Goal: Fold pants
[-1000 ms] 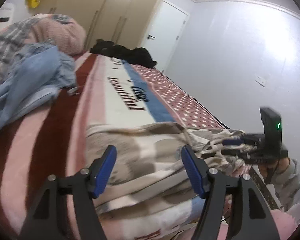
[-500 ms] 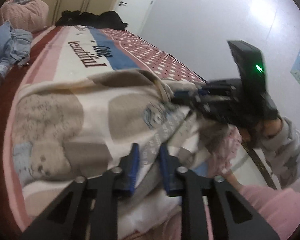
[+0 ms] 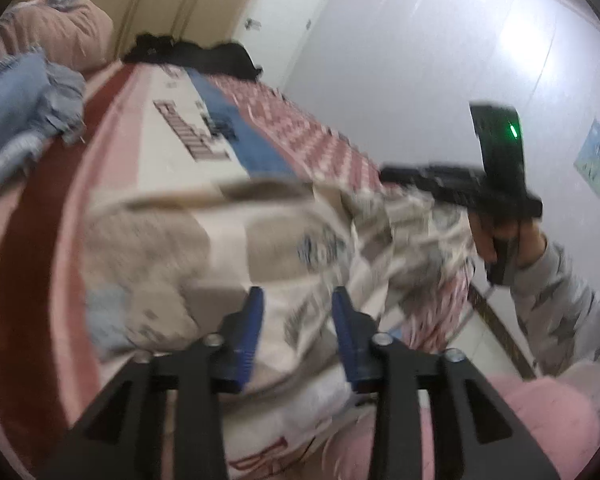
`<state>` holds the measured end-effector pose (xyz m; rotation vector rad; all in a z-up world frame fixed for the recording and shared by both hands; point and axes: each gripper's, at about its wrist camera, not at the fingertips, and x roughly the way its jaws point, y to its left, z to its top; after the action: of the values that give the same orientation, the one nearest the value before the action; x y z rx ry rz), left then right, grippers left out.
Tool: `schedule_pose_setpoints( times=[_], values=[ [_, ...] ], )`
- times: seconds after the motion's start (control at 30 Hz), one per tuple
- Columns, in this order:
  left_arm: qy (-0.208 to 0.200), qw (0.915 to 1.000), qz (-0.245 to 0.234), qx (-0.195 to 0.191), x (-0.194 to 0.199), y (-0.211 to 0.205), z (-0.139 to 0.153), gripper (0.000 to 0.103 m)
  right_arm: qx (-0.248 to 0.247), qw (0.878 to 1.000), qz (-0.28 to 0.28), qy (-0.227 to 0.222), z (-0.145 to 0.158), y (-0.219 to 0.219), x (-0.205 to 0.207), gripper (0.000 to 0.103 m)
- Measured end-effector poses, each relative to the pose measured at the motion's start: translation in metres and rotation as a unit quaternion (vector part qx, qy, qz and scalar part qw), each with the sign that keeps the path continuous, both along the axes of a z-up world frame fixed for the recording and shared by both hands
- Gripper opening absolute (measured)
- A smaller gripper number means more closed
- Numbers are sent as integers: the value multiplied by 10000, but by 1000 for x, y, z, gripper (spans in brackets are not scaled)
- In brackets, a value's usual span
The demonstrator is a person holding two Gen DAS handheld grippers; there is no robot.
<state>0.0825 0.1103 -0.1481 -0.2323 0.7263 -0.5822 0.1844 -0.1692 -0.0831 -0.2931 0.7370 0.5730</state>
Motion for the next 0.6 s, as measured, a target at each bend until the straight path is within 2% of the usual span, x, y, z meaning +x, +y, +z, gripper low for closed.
schedule_pose_setpoints(
  times=[0.07, 0.1, 0.13, 0.2, 0.27, 0.3, 0.33, 0.4, 0.47, 0.53, 0.6],
  values=[
    [-83, 9998, 188, 85, 3, 5, 7, 33, 200, 9991, 353, 95, 6, 7, -3, 17],
    [-94, 9994, 301, 149, 7, 8, 9, 35, 234, 9977, 590, 250, 5, 14, -3, 26],
    [-78, 9990, 389, 181, 10, 9, 9, 36, 217, 9963, 750, 356, 3, 22, -3, 28],
    [35, 9986, 501, 183, 17, 11, 5, 38, 82, 9913, 1175, 582, -9, 41, -3, 29],
    [162, 9979, 584, 243, 24, 12, -2, 38, -151, 9853, 1463, 863, -26, 59, 2, 38],
    [214, 9974, 631, 291, 26, 12, -6, 38, -284, 9825, 1527, 1033, -35, 66, 6, 48],
    [276, 9968, 667, 329, 28, 13, -10, 38, -416, 9795, 1571, 1190, -44, 71, 10, 51],
    [368, 9965, 670, 335, 29, 14, -17, 38, -547, 9753, 1669, 1340, -55, 73, 15, 50],
    [406, 9963, 669, 344, 27, 14, -21, 38, -461, 9737, 1729, 1412, -55, 69, 18, 43],
    [409, 9964, 666, 341, 27, 15, -22, 38, -429, 9693, 1832, 1583, -51, 62, 15, 11],
    [397, 9964, 673, 317, 26, 15, -22, 38, -517, 9654, 1969, 1629, -49, 55, 5, 7]
  ],
)
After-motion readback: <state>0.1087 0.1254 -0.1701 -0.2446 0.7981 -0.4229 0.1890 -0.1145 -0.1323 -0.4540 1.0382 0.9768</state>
